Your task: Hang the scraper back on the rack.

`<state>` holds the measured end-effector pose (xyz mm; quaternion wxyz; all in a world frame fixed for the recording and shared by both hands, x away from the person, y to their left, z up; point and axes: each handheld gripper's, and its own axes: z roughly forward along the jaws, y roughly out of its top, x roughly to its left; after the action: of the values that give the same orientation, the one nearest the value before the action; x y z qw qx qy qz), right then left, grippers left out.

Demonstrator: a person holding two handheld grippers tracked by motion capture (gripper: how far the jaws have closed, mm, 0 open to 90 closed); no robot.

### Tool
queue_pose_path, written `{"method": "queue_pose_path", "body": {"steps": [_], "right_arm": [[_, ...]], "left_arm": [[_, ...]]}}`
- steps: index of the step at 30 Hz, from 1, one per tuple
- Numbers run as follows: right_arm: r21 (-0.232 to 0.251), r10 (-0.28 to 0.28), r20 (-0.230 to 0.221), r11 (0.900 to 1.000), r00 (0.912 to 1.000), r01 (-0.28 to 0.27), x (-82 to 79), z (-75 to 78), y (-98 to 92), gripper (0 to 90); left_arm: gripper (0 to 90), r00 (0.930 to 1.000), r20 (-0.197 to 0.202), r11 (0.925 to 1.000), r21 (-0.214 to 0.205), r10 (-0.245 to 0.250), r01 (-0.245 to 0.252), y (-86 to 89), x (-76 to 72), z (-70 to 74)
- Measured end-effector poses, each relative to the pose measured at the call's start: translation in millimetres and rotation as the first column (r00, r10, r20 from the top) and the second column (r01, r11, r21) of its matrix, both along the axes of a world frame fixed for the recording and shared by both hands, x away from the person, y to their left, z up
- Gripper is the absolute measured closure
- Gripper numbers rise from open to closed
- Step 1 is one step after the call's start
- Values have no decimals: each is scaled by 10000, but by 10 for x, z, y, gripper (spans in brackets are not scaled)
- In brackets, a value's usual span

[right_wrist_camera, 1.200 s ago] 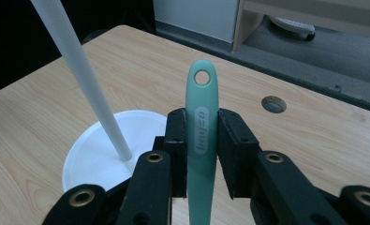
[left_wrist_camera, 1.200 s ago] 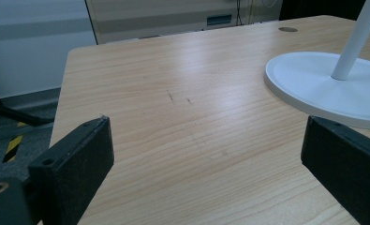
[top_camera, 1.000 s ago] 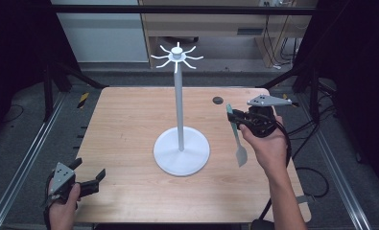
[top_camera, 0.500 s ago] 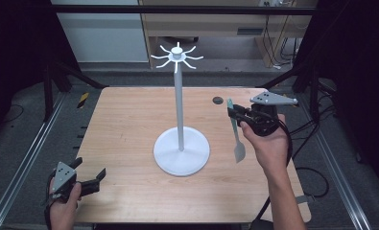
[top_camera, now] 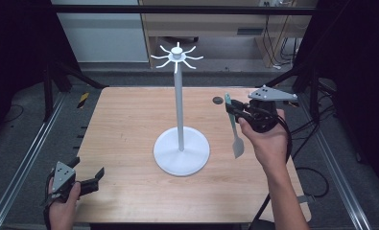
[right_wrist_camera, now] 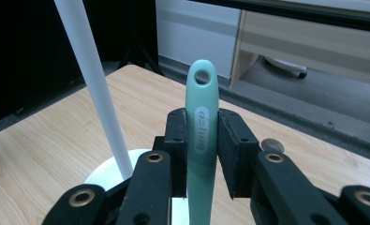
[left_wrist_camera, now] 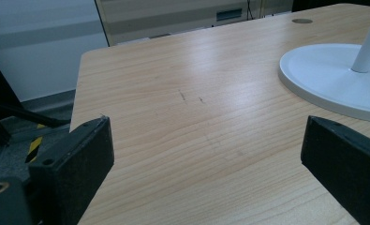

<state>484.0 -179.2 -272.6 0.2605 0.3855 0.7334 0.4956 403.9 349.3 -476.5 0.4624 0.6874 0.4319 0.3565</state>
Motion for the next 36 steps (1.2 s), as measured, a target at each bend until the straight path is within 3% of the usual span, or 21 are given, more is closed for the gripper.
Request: {"method": "queue_pose_path", "body": {"steps": [7, 12, 16, 24, 36], "right_arm": [[83, 200, 165, 9998, 9997, -201, 0, 60, 68, 745], [-89, 191, 305, 9998, 9994, -188, 28, 82, 119, 745], [102, 218, 491, 9997, 9986, -223, 17, 106, 122, 745], [574, 75, 934, 9983, 9956, -129, -145, 190, 161, 745], [687, 105, 1629, 9974, 9866, -219, -314, 451, 257, 745]], "left_arm": [[23, 10000, -62, 9995, 305, -72, 73, -32, 20, -16], [23, 10000, -65, 9994, 335, 2, 0, -37, 10, -14], [23, 10000, -52, 9995, 321, -31, 33, -40, 16, -20], [24, 9995, -178, 9987, 434, -277, 284, -93, 40, -26], [24, 9978, -368, 9971, 518, -545, 564, -156, 62, -52]]}}
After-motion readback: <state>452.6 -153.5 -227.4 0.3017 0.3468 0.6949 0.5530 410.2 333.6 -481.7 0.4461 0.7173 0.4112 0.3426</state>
